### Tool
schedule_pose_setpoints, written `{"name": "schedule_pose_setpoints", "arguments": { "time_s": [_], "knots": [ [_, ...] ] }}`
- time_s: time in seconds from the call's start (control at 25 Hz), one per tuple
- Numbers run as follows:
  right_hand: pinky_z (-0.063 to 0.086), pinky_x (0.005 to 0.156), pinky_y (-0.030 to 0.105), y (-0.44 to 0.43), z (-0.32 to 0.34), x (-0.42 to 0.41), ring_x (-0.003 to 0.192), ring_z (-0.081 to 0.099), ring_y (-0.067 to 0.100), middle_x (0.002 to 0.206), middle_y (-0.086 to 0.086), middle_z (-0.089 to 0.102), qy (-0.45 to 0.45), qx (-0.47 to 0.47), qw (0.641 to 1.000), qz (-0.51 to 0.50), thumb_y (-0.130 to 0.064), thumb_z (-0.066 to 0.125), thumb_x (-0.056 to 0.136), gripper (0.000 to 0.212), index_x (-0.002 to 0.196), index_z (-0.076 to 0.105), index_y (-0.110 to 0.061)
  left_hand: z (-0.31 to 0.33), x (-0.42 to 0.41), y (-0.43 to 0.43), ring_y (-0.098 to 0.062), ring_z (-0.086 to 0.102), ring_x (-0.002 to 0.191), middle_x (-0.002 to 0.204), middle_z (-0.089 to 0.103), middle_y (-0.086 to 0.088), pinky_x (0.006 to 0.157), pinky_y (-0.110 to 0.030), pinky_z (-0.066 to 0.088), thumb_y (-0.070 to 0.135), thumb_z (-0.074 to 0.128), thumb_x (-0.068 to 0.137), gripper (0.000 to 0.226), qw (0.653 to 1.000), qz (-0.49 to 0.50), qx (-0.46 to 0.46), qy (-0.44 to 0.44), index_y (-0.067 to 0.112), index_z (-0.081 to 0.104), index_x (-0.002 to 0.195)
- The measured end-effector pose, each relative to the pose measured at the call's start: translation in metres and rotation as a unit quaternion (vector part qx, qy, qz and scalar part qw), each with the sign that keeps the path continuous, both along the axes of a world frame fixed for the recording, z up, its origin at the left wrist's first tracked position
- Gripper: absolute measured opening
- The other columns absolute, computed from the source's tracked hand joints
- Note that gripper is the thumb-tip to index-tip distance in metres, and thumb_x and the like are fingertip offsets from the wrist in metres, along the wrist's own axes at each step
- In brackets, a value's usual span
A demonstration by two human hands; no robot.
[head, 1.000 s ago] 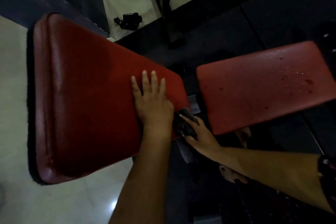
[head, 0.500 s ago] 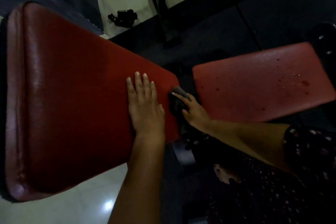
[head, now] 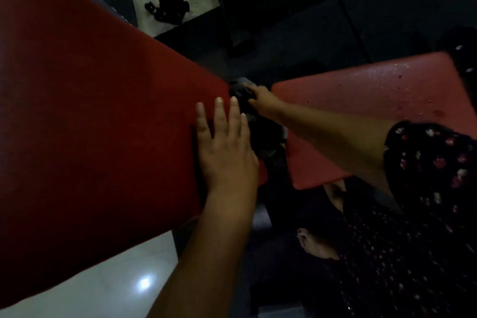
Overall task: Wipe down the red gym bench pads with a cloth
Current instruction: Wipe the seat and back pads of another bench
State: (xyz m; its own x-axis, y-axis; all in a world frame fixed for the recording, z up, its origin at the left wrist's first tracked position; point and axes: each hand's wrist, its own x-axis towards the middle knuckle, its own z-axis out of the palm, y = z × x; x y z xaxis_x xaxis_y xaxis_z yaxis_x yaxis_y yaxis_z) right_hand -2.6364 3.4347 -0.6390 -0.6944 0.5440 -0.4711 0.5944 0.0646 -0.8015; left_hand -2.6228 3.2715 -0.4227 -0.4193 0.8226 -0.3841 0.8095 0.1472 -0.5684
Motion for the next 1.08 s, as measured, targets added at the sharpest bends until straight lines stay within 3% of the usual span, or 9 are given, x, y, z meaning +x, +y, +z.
{"name": "schedule_pose_setpoints", "arguments": {
  "time_s": [0.12, 0.2, 0.32, 0.44, 0.56, 0.72, 0.92, 1.08],
  "knots": [
    [0.039, 0.108, 0.046, -0.043, -0.035, 0.053, 0.128, 0.046, 0.037, 0.145, 0.018, 0.041, -0.005, -0.036, 0.998, 0.044, -0.024, 0.051, 0.088, 0.063, 0.149, 0.035, -0.021, -0.017, -0.011, -0.002, -0.039, -0.018, 0.146, 0.160, -0.018, -0.018, 0.103, -0.063, -0.023, 0.047, 0.024, 0.102, 0.071, 0.998, 0.010, -0.048, 0.024, 0.012, -0.007, 0.155],
    [0.033, 0.112, 0.041, -0.084, -0.035, 0.096, 0.137, 0.037, 0.028, 0.153, 0.010, 0.032, 0.010, -0.040, 0.997, 0.071, -0.039, 0.048, 0.088, 0.067, 0.151, 0.029, -0.028, -0.023, -0.016, -0.005, -0.040, -0.016, 0.146, 0.160, -0.015, -0.021, 0.106, -0.063, -0.019, 0.048, 0.023, 0.101, 0.071, 0.997, 0.015, -0.064, 0.042, 0.010, -0.004, 0.155],
    [0.030, 0.113, 0.031, -0.152, -0.020, 0.147, 0.138, 0.033, 0.013, 0.154, 0.004, 0.033, 0.063, -0.068, 0.995, 0.034, -0.024, 0.055, 0.090, 0.065, 0.149, 0.029, -0.033, -0.023, -0.014, -0.005, -0.041, -0.015, 0.146, 0.160, -0.014, -0.021, 0.107, -0.062, -0.019, 0.049, 0.024, 0.101, 0.073, 0.997, 0.015, -0.062, 0.042, 0.009, -0.004, 0.154],
    [0.036, 0.112, 0.031, -0.182, -0.021, 0.155, 0.133, 0.046, 0.016, 0.143, 0.007, 0.050, 0.131, -0.170, 0.974, -0.072, -0.012, 0.057, 0.090, 0.057, 0.145, 0.043, -0.012, -0.021, -0.014, -0.004, -0.041, -0.015, 0.146, 0.160, -0.013, -0.021, 0.107, -0.062, -0.019, 0.049, 0.023, 0.101, 0.072, 0.997, 0.018, -0.067, 0.046, 0.009, -0.004, 0.155],
    [0.039, 0.109, 0.030, -0.159, -0.025, 0.140, 0.128, 0.050, 0.019, 0.138, 0.009, 0.053, 0.096, -0.187, 0.971, -0.115, 0.009, 0.051, 0.090, 0.055, 0.141, 0.044, -0.010, -0.021, -0.013, 0.000, -0.042, -0.014, 0.147, 0.161, -0.012, -0.020, 0.107, -0.063, -0.019, 0.046, 0.024, 0.102, 0.069, 0.996, 0.019, -0.073, 0.042, 0.010, -0.002, 0.155],
    [0.039, 0.090, 0.019, -0.091, -0.028, 0.098, 0.117, 0.055, 0.020, 0.136, 0.013, 0.054, 0.018, -0.066, 0.997, -0.037, 0.010, 0.044, 0.087, 0.062, 0.144, 0.043, -0.016, -0.030, -0.019, 0.012, -0.038, -0.012, 0.148, 0.162, -0.008, -0.017, 0.107, -0.063, -0.019, 0.045, 0.024, 0.102, 0.066, 0.998, 0.012, -0.062, 0.010, 0.013, 0.003, 0.156],
    [0.047, 0.099, 0.037, -0.013, -0.020, 0.030, 0.116, 0.057, 0.031, 0.130, 0.017, 0.057, 0.014, -0.046, 0.998, -0.034, 0.004, 0.043, 0.091, 0.056, 0.143, 0.045, -0.018, -0.047, -0.020, 0.007, -0.045, -0.019, 0.144, 0.158, -0.016, -0.025, 0.110, -0.063, -0.015, 0.052, 0.022, 0.101, 0.074, 0.992, -0.021, -0.111, 0.047, 0.008, -0.004, 0.155],
    [0.046, 0.102, 0.040, 0.016, -0.025, 0.004, 0.121, 0.054, 0.032, 0.137, 0.017, 0.053, 0.016, -0.088, 0.995, -0.052, 0.002, 0.044, 0.092, 0.059, 0.148, 0.038, -0.019, -0.051, -0.019, 0.007, -0.045, -0.018, 0.144, 0.158, -0.016, -0.025, 0.110, -0.064, -0.015, 0.053, 0.024, 0.100, 0.076, 0.993, -0.028, -0.105, 0.053, 0.008, -0.005, 0.154]
  ]
}}
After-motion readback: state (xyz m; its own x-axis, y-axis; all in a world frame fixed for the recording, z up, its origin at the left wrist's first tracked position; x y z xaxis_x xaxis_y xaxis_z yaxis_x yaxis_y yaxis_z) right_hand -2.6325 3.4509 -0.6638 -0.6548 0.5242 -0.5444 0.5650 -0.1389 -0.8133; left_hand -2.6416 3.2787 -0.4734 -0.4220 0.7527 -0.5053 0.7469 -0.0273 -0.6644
